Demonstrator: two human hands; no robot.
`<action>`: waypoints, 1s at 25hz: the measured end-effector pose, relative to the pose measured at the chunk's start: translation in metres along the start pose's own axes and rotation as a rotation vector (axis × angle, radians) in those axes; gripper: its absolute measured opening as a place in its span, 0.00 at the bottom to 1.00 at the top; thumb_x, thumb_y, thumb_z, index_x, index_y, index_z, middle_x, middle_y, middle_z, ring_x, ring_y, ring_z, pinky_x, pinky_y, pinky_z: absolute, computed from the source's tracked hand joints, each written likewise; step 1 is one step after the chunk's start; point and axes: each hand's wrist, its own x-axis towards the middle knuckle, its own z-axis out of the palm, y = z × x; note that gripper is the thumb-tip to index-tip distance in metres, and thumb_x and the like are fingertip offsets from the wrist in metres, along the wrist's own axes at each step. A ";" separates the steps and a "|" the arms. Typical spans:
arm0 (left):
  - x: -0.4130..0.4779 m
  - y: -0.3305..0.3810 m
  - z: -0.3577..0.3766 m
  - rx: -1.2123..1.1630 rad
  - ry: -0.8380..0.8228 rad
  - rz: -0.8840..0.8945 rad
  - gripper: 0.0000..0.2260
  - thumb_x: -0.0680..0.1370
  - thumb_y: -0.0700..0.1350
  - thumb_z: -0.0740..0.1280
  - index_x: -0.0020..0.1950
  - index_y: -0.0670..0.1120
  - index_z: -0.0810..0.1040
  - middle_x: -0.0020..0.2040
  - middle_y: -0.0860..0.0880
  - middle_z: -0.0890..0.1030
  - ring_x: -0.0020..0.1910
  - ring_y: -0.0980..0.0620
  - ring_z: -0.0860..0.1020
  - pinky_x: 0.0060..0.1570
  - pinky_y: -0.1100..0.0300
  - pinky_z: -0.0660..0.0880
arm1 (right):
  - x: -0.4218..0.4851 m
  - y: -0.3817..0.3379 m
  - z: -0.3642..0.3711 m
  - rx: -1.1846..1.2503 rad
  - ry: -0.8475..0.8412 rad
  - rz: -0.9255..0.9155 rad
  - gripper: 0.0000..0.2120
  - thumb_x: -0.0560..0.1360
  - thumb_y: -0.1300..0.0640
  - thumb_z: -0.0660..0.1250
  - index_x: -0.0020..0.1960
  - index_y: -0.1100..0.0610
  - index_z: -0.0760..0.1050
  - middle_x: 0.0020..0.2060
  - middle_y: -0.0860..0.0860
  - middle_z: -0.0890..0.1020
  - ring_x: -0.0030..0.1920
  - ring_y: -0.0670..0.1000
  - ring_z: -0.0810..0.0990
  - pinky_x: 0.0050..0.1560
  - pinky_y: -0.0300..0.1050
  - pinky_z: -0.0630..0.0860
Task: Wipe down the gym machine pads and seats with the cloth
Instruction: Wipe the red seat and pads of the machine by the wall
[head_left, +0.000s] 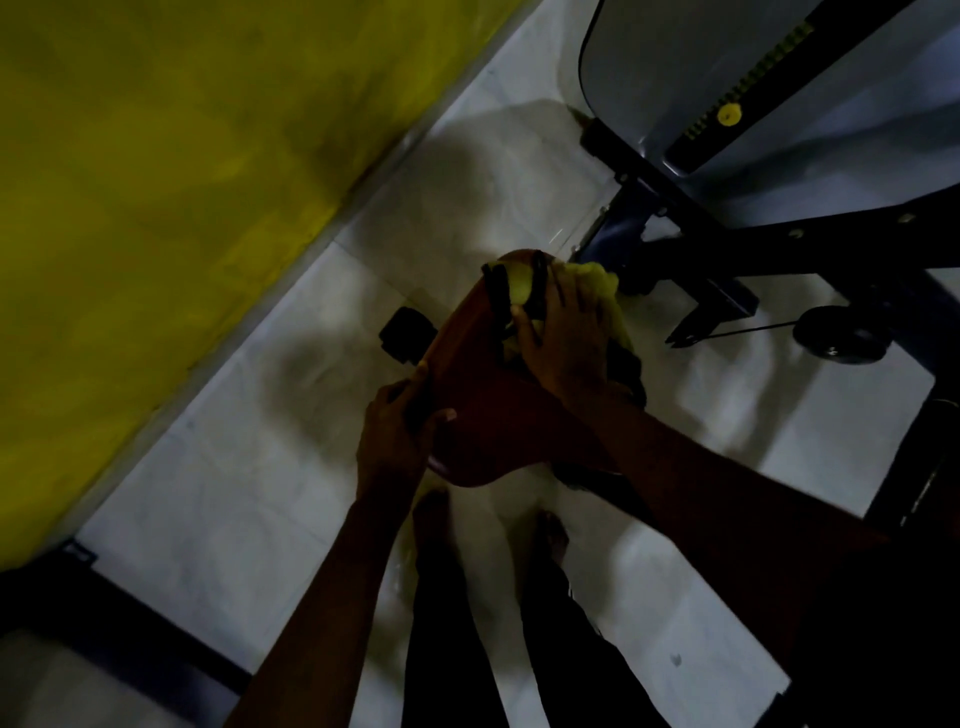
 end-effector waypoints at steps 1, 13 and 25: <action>0.000 0.001 -0.001 0.004 0.005 0.003 0.25 0.78 0.56 0.68 0.73 0.49 0.72 0.66 0.44 0.74 0.63 0.44 0.72 0.57 0.51 0.75 | 0.007 -0.002 0.000 -0.038 -0.005 -0.083 0.34 0.80 0.37 0.52 0.78 0.58 0.64 0.75 0.56 0.68 0.75 0.62 0.63 0.72 0.65 0.62; 0.009 0.000 -0.004 0.074 -0.076 0.020 0.28 0.78 0.62 0.64 0.73 0.49 0.70 0.61 0.42 0.76 0.59 0.42 0.75 0.50 0.53 0.74 | -0.006 0.000 -0.001 0.199 0.090 0.328 0.36 0.78 0.37 0.63 0.77 0.59 0.64 0.75 0.58 0.67 0.75 0.60 0.65 0.74 0.57 0.60; 0.007 -0.003 -0.002 -0.088 -0.064 -0.050 0.32 0.73 0.73 0.60 0.73 0.58 0.70 0.63 0.48 0.75 0.60 0.47 0.75 0.51 0.49 0.77 | -0.061 0.029 -0.008 0.111 0.074 0.421 0.35 0.77 0.32 0.56 0.71 0.58 0.69 0.61 0.58 0.78 0.59 0.62 0.78 0.58 0.61 0.75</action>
